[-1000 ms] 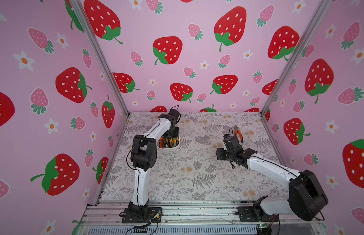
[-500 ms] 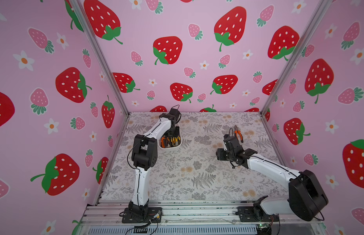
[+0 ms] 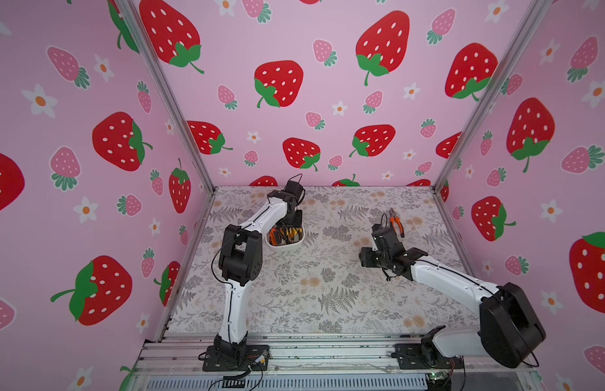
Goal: Take the pliers out of the storage box
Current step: Pick up the pliers from the storage box.
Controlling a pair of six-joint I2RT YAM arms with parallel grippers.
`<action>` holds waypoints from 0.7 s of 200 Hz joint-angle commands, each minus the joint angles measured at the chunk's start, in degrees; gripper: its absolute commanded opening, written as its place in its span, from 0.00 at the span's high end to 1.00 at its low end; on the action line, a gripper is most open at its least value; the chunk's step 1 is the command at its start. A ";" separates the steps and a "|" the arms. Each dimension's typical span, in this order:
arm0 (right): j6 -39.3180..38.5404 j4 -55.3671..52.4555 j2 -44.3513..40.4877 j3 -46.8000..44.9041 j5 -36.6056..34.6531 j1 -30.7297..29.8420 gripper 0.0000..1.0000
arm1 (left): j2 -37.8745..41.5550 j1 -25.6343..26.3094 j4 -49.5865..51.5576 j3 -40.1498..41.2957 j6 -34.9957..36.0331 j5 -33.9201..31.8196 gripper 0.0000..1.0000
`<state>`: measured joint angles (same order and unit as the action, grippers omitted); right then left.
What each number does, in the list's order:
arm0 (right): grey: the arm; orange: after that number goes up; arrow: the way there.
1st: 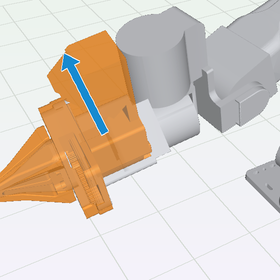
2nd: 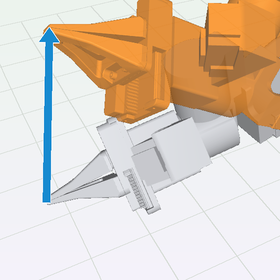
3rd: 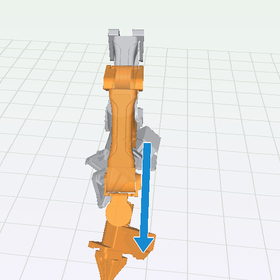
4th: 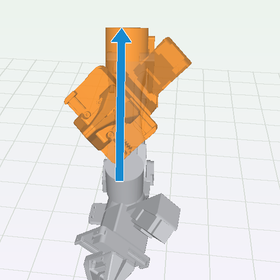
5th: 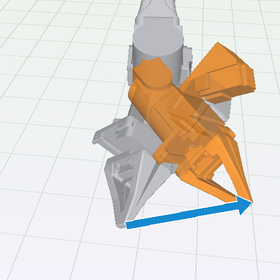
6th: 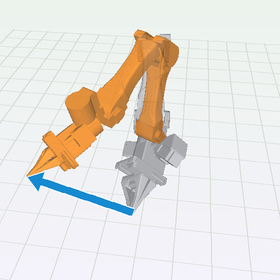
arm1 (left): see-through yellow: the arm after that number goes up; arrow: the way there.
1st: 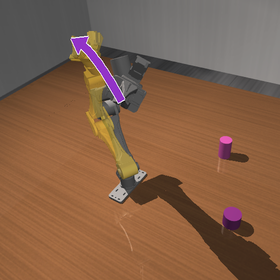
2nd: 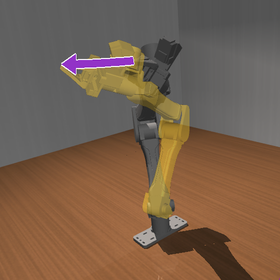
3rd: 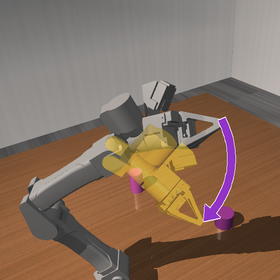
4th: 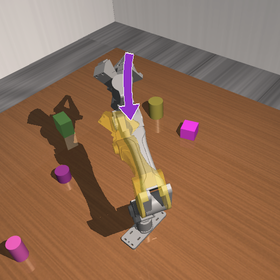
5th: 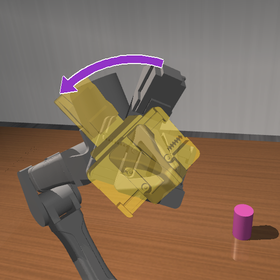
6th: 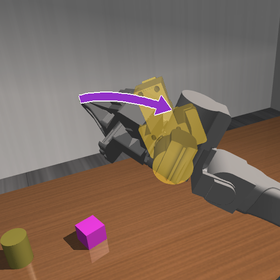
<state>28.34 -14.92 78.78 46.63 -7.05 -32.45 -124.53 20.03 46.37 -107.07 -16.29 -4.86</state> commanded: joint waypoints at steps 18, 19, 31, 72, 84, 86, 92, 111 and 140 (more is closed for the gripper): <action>0.42 0.50 -1.53 -0.66 0.28 0.28 0.44 | 4.33 1.71 -6.13 3.67 -0.04 0.51 0.45; 0.41 0.55 -1.53 -0.66 0.28 0.28 0.44 | 4.36 1.74 -6.16 3.65 -0.09 0.53 0.45; 0.41 0.50 -1.53 -0.66 0.21 0.28 0.44 | 3.44 1.72 -5.01 2.48 -0.48 0.56 0.45; 0.40 0.59 -1.61 -0.71 0.21 0.28 0.43 | 1.01 1.75 -2.03 1.02 -2.30 -2.21 0.47; 0.40 0.59 -1.53 -0.75 0.31 0.28 0.43 | 1.69 1.72 -2.57 2.05 -3.07 -3.49 0.47; 0.40 0.59 -1.53 -0.75 0.35 0.28 0.43 | 1.80 1.75 -2.61 2.17 -3.18 -3.79 0.47; 0.40 0.59 -1.37 -0.68 0.35 0.28 0.43 | 2.20 1.74 -2.69 2.50 -3.58 -4.79 0.47; 0.40 0.59 -1.29 -0.66 0.46 0.28 0.43 | 3.41 1.72 -3.54 3.64 -4.14 -6.80 0.47; 0.40 0.59 -1.30 -0.58 0.50 0.32 0.43 | 2.77 1.65 -3.03 2.95 -4.01 -5.61 0.46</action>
<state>28.36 -14.48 78.63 46.57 -6.94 -32.45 -122.43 21.78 42.41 -103.53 -19.59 -9.34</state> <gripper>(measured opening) 0.567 0.535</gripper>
